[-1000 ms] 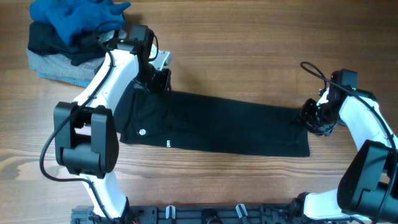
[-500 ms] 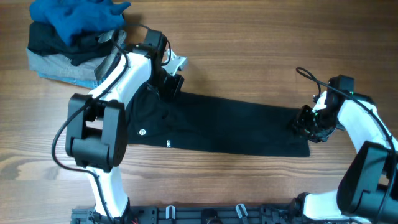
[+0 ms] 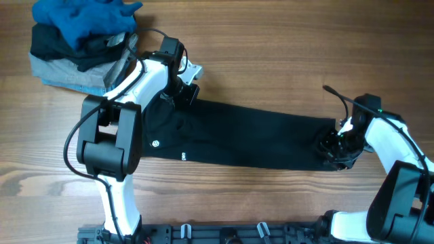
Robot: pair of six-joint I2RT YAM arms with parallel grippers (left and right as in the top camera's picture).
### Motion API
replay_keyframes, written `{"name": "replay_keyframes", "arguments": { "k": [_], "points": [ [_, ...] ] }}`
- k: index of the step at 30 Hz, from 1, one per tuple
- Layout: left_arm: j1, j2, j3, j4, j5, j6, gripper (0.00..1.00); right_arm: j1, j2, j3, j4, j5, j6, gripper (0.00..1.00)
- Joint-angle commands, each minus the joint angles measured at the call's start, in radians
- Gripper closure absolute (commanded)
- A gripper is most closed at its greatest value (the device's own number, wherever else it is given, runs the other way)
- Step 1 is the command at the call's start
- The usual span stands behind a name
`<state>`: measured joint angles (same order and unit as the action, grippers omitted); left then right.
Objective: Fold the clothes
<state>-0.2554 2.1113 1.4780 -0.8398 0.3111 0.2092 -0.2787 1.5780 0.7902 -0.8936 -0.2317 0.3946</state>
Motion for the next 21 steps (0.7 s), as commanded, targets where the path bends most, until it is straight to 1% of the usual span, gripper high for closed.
{"name": "replay_keyframes", "arguments": {
  "k": [1,3,6,7,8,11,12,13,14,15,16,17,18,19,21],
  "points": [
    [0.000,0.015,-0.008,0.001,-0.018,0.023,0.95,-0.003,-0.013,-0.037,0.068,-0.004,0.028,0.65],
    [0.000,0.015,-0.008,-0.006,-0.018,0.023,0.95,-0.003,-0.013,-0.034,0.069,-0.003,0.026,0.74],
    [0.000,0.015,-0.008,-0.005,-0.018,0.023,0.96,-0.003,-0.013,-0.022,0.042,0.019,0.025,0.77],
    [0.002,0.015,-0.008,-0.005,-0.026,0.022,0.96,-0.003,-0.015,-0.017,0.021,0.034,0.025,0.82],
    [0.008,0.015,-0.008,-0.005,-0.045,0.019,0.96,-0.003,-0.015,-0.010,-0.022,0.076,0.035,0.92],
    [0.030,0.015,-0.008,-0.004,-0.048,-0.001,0.96,-0.003,-0.015,0.000,-0.087,0.150,0.121,0.94],
    [0.039,0.015,-0.008,-0.003,-0.047,-0.014,0.96,-0.003,-0.016,0.003,-0.097,0.164,0.149,0.92],
    [0.048,0.015,-0.008,-0.004,-0.047,-0.015,0.96,-0.003,-0.018,0.003,-0.096,0.165,0.148,0.84],
    [0.056,0.015,-0.008,-0.004,-0.047,-0.015,0.96,-0.003,-0.019,0.003,-0.089,0.164,0.145,0.64],
    [0.061,0.015,-0.008,-0.004,-0.047,-0.015,0.96,-0.003,-0.019,0.003,-0.072,0.145,0.108,0.52],
    [0.065,0.015,-0.008,-0.003,-0.047,-0.015,0.96,-0.003,-0.019,0.005,-0.052,0.108,0.058,0.50],
    [0.068,0.015,-0.008,-0.004,-0.047,-0.015,0.86,-0.003,-0.019,0.019,-0.013,-0.005,-0.064,0.50],
    [0.068,0.015,-0.008,-0.004,-0.047,-0.015,0.82,-0.003,-0.019,0.043,0.013,-0.120,-0.172,0.51],
    [0.068,0.015,-0.006,-0.005,-0.047,-0.015,0.80,-0.003,-0.019,0.075,0.023,-0.212,-0.238,0.52],
    [0.068,0.008,0.006,-0.022,-0.047,-0.015,0.78,-0.003,-0.019,0.134,0.023,-0.270,-0.270,0.54]
  ]
}}
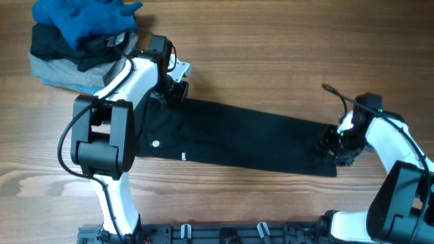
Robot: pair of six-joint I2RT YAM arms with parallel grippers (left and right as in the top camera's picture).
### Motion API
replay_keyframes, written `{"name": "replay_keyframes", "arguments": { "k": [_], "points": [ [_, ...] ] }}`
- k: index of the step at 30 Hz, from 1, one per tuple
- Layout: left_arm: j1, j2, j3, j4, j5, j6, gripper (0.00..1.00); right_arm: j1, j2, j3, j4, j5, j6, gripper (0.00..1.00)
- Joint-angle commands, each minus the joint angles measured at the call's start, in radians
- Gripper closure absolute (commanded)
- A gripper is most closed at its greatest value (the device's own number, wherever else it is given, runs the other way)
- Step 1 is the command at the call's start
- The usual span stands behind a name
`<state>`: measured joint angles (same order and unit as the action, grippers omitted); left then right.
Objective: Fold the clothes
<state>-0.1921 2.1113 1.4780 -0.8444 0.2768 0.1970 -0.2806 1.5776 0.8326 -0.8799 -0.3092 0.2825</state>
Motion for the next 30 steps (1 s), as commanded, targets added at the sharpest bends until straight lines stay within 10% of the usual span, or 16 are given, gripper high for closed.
{"name": "replay_keyframes", "arguments": {
  "k": [1,4,15,20,22,30],
  "points": [
    [0.006,-0.002,0.019,-0.034,-0.013,-0.002,0.73,-0.002,-0.019,0.122,0.001,-0.192,-0.160,0.54],
    [0.012,-0.045,0.074,-0.080,-0.013,-0.002,0.57,-0.003,-0.019,0.185,-0.028,-0.176,-0.148,0.53],
    [0.187,-0.215,0.146,-0.168,-0.012,-0.021,0.48,-0.121,-0.002,0.122,0.004,0.067,-0.099,0.12],
    [0.250,-0.241,0.146,-0.167,-0.012,-0.022,0.46,-0.120,0.011,0.077,-0.022,-0.140,-0.232,0.70],
    [0.256,-0.241,0.145,-0.167,-0.013,-0.021,0.45,-0.120,0.011,0.076,-0.088,-0.073,-0.205,0.45],
    [0.256,-0.241,0.145,-0.151,-0.013,-0.021,0.43,-0.120,0.011,0.032,-0.081,-0.058,-0.123,0.55]
  ]
}}
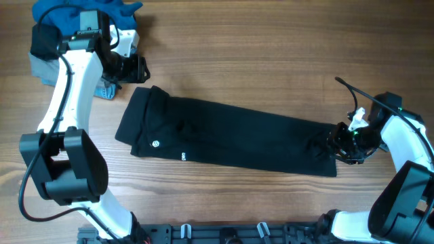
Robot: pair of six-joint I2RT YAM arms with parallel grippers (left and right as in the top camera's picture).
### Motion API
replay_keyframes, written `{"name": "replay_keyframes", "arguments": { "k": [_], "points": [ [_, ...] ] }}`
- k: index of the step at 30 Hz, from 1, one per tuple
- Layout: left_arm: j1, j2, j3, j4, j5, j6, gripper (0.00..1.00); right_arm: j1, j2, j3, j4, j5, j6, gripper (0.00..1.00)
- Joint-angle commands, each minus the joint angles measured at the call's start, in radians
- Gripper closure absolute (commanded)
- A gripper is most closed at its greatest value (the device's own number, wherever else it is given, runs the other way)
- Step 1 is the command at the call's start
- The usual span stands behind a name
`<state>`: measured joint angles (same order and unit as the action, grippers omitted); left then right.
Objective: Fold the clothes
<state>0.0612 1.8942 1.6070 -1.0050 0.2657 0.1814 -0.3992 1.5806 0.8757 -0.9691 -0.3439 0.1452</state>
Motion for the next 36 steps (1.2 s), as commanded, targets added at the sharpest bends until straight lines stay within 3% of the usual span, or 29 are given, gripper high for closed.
{"name": "replay_keyframes", "arguments": {
  "k": [1,8,9,11,15,16,19,21,22,23,24,25,26,31,36],
  "points": [
    [0.003,-0.024,0.016,0.013,-0.002,-0.005,0.44,-0.001,0.008,-0.014,0.017,-0.023,0.015,0.55],
    [0.003,-0.024,0.016,0.018,-0.002,-0.005,0.43,0.003,0.008,-0.096,0.146,-0.073,0.094,0.64],
    [0.003,-0.024,0.016,0.018,-0.002,-0.005,0.43,0.003,0.008,-0.097,0.146,-0.072,0.092,0.69],
    [0.003,-0.024,0.016,0.018,-0.002,-0.005,0.43,-0.002,0.007,-0.086,0.130,-0.053,0.072,0.96],
    [0.003,-0.024,0.016,0.017,-0.002,-0.005,0.43,-0.043,0.005,0.035,-0.066,0.232,0.072,0.93],
    [0.003,-0.024,0.016,0.017,-0.002,-0.005,0.42,-0.043,0.005,0.051,-0.087,0.258,0.074,0.69],
    [0.003,-0.024,0.016,0.017,-0.002,-0.005,0.42,-0.044,0.005,0.061,-0.118,0.326,0.190,0.63],
    [0.003,-0.024,0.016,0.018,-0.002,-0.005,0.41,-0.044,0.005,0.061,-0.105,0.322,0.236,0.50],
    [0.003,-0.024,0.016,0.019,-0.002,-0.005,0.41,-0.043,0.005,0.061,-0.091,0.302,0.233,0.51],
    [0.003,-0.024,0.016,0.020,-0.002,-0.005,0.41,-0.043,0.005,0.061,-0.055,0.208,0.150,0.69],
    [0.003,-0.024,0.016,0.021,-0.002,-0.005,0.41,-0.043,0.005,0.061,-0.010,-0.005,-0.040,0.80],
    [0.003,-0.024,0.016,0.021,-0.002,-0.005,0.41,-0.043,0.005,0.061,0.008,-0.143,-0.124,0.84],
    [0.003,-0.024,0.016,0.021,-0.002,-0.005,0.40,-0.043,0.005,0.061,0.029,-0.210,-0.119,0.94],
    [0.003,-0.024,0.016,0.021,-0.002,-0.005,0.40,-0.036,0.007,-0.010,0.132,-0.016,0.065,0.96],
    [0.003,-0.024,0.016,0.021,-0.002,-0.005,0.40,-0.036,0.007,-0.117,0.272,-0.010,0.121,0.96]
  ]
}}
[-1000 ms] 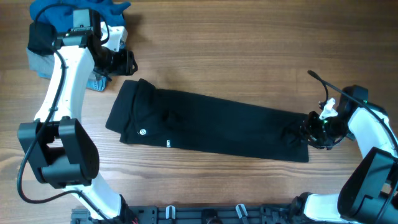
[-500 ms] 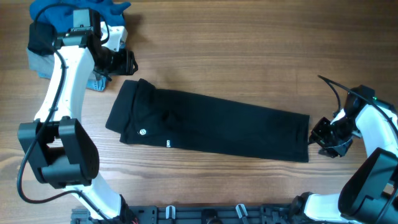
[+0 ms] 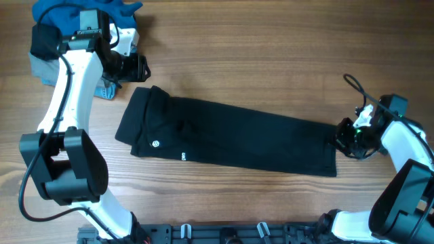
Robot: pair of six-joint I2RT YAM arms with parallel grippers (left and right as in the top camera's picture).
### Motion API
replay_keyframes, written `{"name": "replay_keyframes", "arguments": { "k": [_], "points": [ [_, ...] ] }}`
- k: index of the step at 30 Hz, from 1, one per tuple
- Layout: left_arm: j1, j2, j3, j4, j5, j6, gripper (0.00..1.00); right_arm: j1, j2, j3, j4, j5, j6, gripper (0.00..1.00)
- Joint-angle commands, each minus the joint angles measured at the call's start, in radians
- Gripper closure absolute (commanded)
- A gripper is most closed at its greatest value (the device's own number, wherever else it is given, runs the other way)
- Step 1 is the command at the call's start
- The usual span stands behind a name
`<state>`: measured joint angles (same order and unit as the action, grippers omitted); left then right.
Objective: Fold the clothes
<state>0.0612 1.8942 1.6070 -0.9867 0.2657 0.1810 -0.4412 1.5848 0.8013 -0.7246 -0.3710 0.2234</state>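
Black trousers (image 3: 230, 139), folded lengthwise, lie flat across the middle of the table, waist to the left and hems to the right. A small white logo shows near the waist. My left gripper (image 3: 139, 68) is open up and left of the waist, clear of the cloth and beside the clothes pile. My right gripper (image 3: 347, 135) is open just off the hem end at the right, with no cloth in it.
A pile of clothes (image 3: 74, 41) lies at the back left corner: blue on top, then black, then grey. The left arm reaches along the left side of the table. A thin cable loops above the right wrist.
The right gripper has moved a little to the right, from on the hem end to just off it. The trousers and the left arm have not moved.
At first the left gripper was on the waist of the trousers and the right gripper on the hem end. Then both had shifted slightly outward with the cloth stretched flat. Later the left gripper stood clear beside the pile, and now the right is off the hem too.
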Motion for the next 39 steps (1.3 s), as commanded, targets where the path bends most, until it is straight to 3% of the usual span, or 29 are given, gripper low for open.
{"name": "replay_keyframes", "arguments": {
  "k": [1,4,6,7,9,11,12,14,17,22,26,27,29,33,35,37,39],
  "points": [
    [0.003,-0.024,0.016,0.003,-0.002,-0.005,0.40,0.006,0.003,-0.062,0.032,0.083,0.073,0.96],
    [0.003,-0.024,0.016,0.003,-0.002,-0.005,0.40,0.000,0.002,-0.051,-0.016,0.364,0.263,0.96],
    [0.003,-0.024,0.016,0.003,-0.002,-0.005,0.40,-0.011,0.001,-0.010,-0.014,0.335,0.235,0.96],
    [0.003,-0.024,0.016,0.005,-0.002,-0.005,0.39,-0.011,0.001,0.023,-0.008,0.258,0.144,0.90],
    [0.003,-0.024,0.016,0.010,-0.002,-0.005,0.37,-0.011,0.000,0.103,-0.027,0.045,-0.080,0.62],
    [0.003,-0.024,0.016,0.010,-0.002,-0.005,0.34,-0.011,-0.003,0.181,-0.097,-0.015,-0.135,0.59],
    [0.003,-0.024,0.016,0.009,-0.002,-0.005,0.33,-0.012,-0.003,0.217,-0.132,-0.014,-0.157,0.55],
    [0.003,-0.024,0.016,0.005,-0.003,-0.005,0.32,-0.012,-0.002,0.223,-0.163,0.040,-0.173,0.34],
    [0.003,-0.024,0.016,0.005,-0.022,-0.004,0.30,-0.012,0.001,0.151,-0.138,0.177,-0.185,0.12],
    [0.003,-0.024,0.016,0.007,-0.021,-0.004,0.26,-0.015,0.058,0.024,-0.059,0.164,-0.162,0.09],
    [0.003,-0.024,0.016,0.007,-0.021,-0.001,0.24,-0.014,0.109,-0.029,-0.019,0.106,-0.163,0.12],
    [0.003,-0.024,0.016,0.009,-0.021,-0.001,0.24,-0.014,0.118,-0.037,-0.017,0.082,-0.169,0.18],
    [0.003,-0.024,0.016,0.010,-0.022,-0.001,0.24,-0.014,0.127,-0.077,0.025,-0.026,-0.172,0.45],
    [0.003,-0.024,0.016,0.010,-0.021,-0.001,0.24,-0.014,0.126,-0.109,0.021,-0.052,-0.198,0.53],
    [0.003,-0.024,0.016,0.010,-0.021,-0.001,0.24,-0.014,0.126,-0.109,0.045,-0.089,-0.210,0.66],
    [0.003,-0.024,0.016,0.010,-0.021,-0.001,0.24,-0.015,0.126,-0.097,0.063,-0.100,-0.220,0.91],
    [0.003,-0.024,0.016,0.010,-0.021,-0.001,0.24,-0.018,0.126,-0.077,0.060,-0.093,-0.220,0.92]
  ]
}}
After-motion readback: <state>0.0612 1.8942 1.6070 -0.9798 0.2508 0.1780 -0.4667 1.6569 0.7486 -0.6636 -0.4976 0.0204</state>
